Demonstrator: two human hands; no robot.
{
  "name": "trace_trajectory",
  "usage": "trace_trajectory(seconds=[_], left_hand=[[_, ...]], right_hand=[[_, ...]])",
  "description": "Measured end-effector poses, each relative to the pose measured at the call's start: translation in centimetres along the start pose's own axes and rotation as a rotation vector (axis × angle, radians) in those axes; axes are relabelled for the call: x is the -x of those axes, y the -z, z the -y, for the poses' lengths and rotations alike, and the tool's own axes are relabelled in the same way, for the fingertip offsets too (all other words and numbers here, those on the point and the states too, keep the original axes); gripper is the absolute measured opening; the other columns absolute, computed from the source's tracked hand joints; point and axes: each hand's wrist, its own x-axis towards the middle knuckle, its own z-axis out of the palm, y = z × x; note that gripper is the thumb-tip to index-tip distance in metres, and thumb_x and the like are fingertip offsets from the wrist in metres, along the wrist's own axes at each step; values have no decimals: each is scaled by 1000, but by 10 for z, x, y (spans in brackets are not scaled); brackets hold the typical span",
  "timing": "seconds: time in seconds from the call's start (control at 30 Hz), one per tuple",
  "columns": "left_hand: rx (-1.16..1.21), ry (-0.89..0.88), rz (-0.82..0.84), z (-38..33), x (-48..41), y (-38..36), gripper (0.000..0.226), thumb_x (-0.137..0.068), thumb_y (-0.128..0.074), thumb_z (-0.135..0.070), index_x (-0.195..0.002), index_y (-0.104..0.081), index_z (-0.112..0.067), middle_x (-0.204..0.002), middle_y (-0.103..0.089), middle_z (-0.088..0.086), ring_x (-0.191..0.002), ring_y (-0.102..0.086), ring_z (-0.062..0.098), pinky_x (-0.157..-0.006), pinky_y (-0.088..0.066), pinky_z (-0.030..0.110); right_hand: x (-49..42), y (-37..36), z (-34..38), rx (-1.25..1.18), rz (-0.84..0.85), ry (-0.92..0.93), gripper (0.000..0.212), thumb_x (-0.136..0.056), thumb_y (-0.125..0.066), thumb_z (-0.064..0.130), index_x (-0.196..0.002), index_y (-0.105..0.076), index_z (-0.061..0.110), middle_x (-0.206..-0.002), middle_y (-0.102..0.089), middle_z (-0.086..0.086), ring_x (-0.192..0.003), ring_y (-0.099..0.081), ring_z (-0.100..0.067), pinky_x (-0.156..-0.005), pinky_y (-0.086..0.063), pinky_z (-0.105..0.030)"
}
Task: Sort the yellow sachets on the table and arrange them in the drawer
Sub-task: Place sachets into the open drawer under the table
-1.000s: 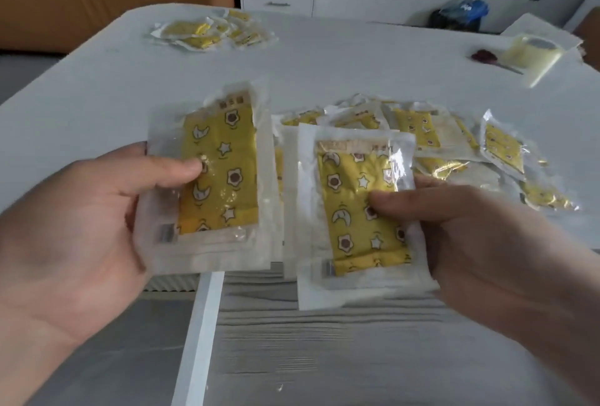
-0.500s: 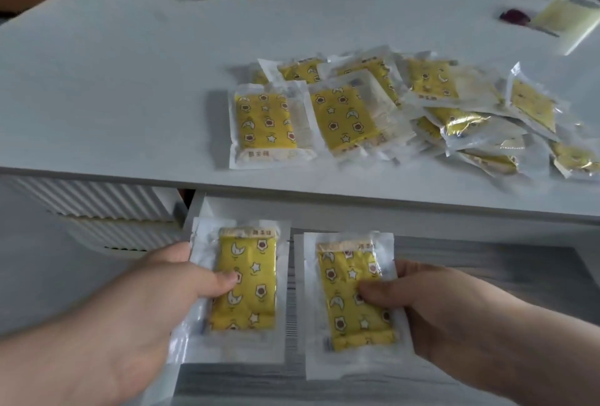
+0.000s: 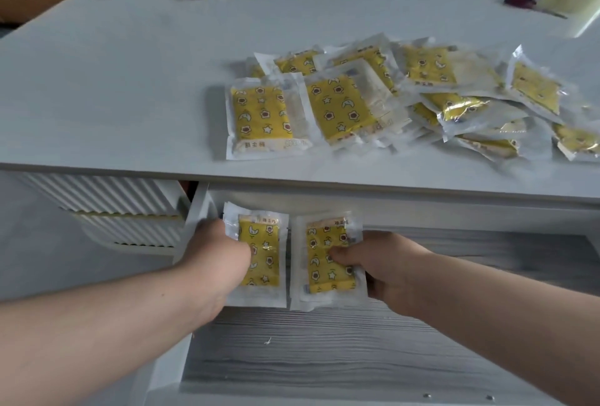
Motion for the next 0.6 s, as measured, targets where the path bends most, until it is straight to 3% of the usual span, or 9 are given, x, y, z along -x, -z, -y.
trace_trajectory(seconds=[0.07, 0.2, 0.3, 0.37, 0.4, 0.43, 0.5, 0.53, 0.6], left_hand=[[-61, -51, -53, -1, -1, -4, 28, -83, -59, -4, -111, -52, -7, -100, -56, 10, -80, -56, 23, -56, -42, 27], [-191, -106, -148, -6, 10, -6, 16, -90, -58, -7, -97, -44, -6, -82, -41, 2, -64, -40, 11, -49, -29, 24], [-250, -90, -140, -10, 14, -5, 19, -89, -54, -3, -100, -39, -10, -81, -41, 2, -64, -40, 13, -53, -36, 26], [-342, -106, -106, -14, 21, -5, 30, -88, -51, -2, -116, -39, -5, -79, -39, 2, -76, -46, 20, -65, -40, 33], [-375, -111, -84, -15, 23, -5, 43, -88, -50, -3, -128, -35, -2, -87, -44, 4, -88, -49, 23, -74, -42, 32], [-396, -102, -57, -15, 27, -4, 56, -89, -50, -4, -139, -26, -3, -108, -49, 8, -105, -49, 25, -86, -44, 33], [-459, -136, -4, -14, 33, -2, 76, -92, -50, -9, -152, -3, -10, -154, -21, 10, -142, -23, 27, -115, -28, 35], [-506, -196, 10, -14, 35, 1, 81, -93, -52, -13, -153, 3, -13, -160, -6, 7, -147, -9, 25, -118, -18, 36], [-591, -384, 25, -14, 36, 9, 81, -93, -55, -24, -153, -1, -17, -159, -7, 5, -148, -5, 24, -120, -16, 39]], right_hand=[[-4, -4, -1, 44, -16, 22, 17, -81, -75, 7, -97, -71, 11, -88, -77, -8, -79, -75, -25, -79, -61, -43], [-8, -6, -3, 102, -25, 56, 17, -81, -76, 8, -97, -70, 12, -89, -77, -7, -79, -75, -23, -78, -61, -40], [-9, -6, -4, 175, -58, 102, 18, -79, -78, 12, -95, -71, 12, -89, -77, -6, -80, -75, -22, -79, -61, -38], [-10, -8, -4, 281, -107, 159, 19, -76, -81, 19, -92, -71, 14, -86, -76, -3, -79, -74, -21, -79, -61, -38], [-10, -9, -3, 347, -132, 188, 21, -75, -83, 23, -90, -72, 14, -85, -76, -2, -79, -73, -20, -79, -61, -39], [-11, -10, -3, 409, -152, 210, 24, -73, -83, 28, -89, -72, 14, -85, -76, -1, -79, -73, -20, -79, -61, -39], [-11, -9, -2, 524, -171, 235, 31, -73, -82, 36, -89, -71, 11, -85, -76, -3, -79, -72, -21, -78, -61, -40], [-11, -7, 0, 581, -171, 246, 34, -75, -79, 40, -88, -71, 9, -84, -76, -3, -78, -72, -20, -76, -61, -38], [-7, 0, 5, 707, -192, 285, 43, -79, -69, 50, -82, -69, 7, -78, -74, -3, -70, -69, -18, -69, -60, -31]])
